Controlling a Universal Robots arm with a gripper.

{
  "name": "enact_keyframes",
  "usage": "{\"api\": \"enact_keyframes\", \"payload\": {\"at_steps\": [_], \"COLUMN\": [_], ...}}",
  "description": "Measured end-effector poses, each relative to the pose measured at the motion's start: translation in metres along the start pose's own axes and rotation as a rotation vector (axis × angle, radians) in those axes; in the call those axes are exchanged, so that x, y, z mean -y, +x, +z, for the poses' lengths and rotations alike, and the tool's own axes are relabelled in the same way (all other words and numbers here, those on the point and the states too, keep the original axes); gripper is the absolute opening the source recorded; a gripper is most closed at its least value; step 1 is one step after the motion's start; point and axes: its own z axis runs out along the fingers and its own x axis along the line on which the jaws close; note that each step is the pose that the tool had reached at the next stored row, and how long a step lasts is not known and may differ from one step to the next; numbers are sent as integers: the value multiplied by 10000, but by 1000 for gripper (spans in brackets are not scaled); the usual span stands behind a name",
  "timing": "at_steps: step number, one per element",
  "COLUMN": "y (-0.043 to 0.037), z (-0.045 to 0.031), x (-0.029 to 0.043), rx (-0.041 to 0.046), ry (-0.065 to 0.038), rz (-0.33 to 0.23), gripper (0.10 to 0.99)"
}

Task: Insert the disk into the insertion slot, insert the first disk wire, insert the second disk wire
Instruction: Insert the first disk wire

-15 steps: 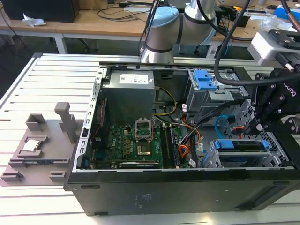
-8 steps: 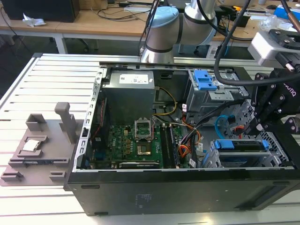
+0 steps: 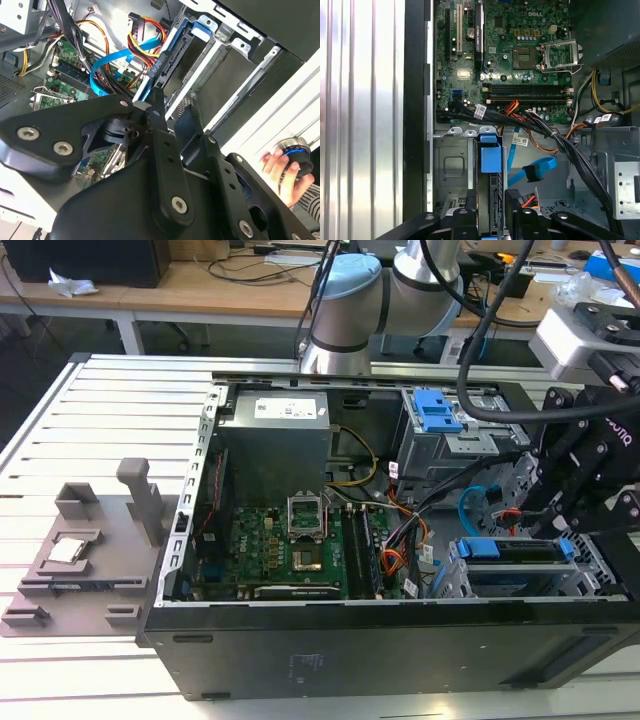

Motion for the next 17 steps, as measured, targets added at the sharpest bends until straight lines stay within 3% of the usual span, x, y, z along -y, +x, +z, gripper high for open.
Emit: {"api": "enact_keyframes", "payload": {"at_steps": [5, 11, 17], "y": [-113, -144, -143], "z": [3, 9, 31], "x": [3, 69, 82], "rx": [-2, -5, -4], "ry": [0, -3, -3], "rz": [-16, -53, -52], "gripper": [361, 361, 361]}}
